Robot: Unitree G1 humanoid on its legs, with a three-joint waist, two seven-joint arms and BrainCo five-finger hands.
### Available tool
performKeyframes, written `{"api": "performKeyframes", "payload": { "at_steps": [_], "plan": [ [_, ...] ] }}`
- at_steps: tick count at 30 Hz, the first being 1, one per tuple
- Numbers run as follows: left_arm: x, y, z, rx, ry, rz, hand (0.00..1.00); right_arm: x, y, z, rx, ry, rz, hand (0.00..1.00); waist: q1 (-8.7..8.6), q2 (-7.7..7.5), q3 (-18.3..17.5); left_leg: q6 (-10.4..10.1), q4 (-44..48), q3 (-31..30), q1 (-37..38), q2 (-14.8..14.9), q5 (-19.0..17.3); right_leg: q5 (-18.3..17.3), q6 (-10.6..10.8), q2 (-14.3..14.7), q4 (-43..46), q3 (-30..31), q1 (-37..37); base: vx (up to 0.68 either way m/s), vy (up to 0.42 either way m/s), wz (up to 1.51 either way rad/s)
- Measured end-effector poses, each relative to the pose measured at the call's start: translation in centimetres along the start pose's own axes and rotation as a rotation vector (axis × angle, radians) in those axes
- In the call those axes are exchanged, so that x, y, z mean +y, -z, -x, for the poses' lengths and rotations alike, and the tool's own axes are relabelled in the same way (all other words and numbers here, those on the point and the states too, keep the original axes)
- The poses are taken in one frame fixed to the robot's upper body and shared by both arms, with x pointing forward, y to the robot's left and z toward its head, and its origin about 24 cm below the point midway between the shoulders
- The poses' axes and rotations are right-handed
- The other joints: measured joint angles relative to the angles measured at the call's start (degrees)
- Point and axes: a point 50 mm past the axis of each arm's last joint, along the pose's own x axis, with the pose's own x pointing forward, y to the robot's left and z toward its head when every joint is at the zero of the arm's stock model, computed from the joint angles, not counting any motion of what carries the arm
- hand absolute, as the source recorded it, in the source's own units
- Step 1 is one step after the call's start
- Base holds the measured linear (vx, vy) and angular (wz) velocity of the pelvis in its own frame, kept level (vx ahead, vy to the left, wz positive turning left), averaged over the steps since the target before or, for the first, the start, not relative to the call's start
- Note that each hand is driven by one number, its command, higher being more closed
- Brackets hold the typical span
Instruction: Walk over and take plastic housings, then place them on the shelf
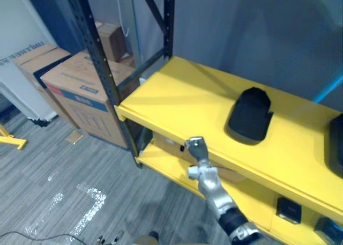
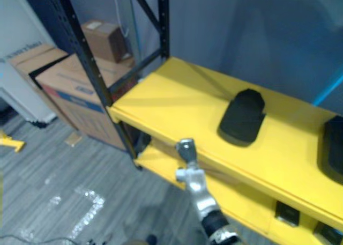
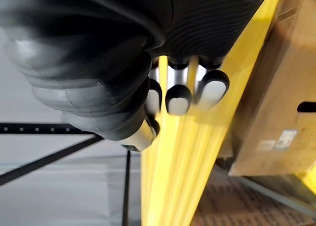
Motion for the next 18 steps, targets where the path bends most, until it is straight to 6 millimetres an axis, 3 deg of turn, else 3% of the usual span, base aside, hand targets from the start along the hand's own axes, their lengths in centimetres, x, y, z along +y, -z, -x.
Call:
{"api": "performKeyframes", "payload": {
  "at_steps": [7, 18],
  "plan": [
    [-0.5, -0.1, 0.1, -0.009, 0.012, 0.011, 0.00, 0.3, -1.0, -1.8, 0.006, 0.016, -0.011, 1.00, 0.80, 0.53, 1.3, 0.6, -0.1, -0.5, 0.0, -1.2, 0.4, 0.2, 0.3, -1.3, 1.0, -0.2, 0.0, -0.02, 0.029, 0.05],
    [-0.4, -0.2, 0.0, -0.007, 0.014, 0.011, 0.00, 0.5, -1.2, -1.8, 0.006, 0.044, -0.039, 1.00, 0.80, 0.23, 1.4, 0.6, -1.0, -0.5, 0.1, -1.7, 0.6, -0.2, -0.2, -1.7, 1.0, -0.9, -0.1, 0.00, 0.003, 0.01]
  ]
}}
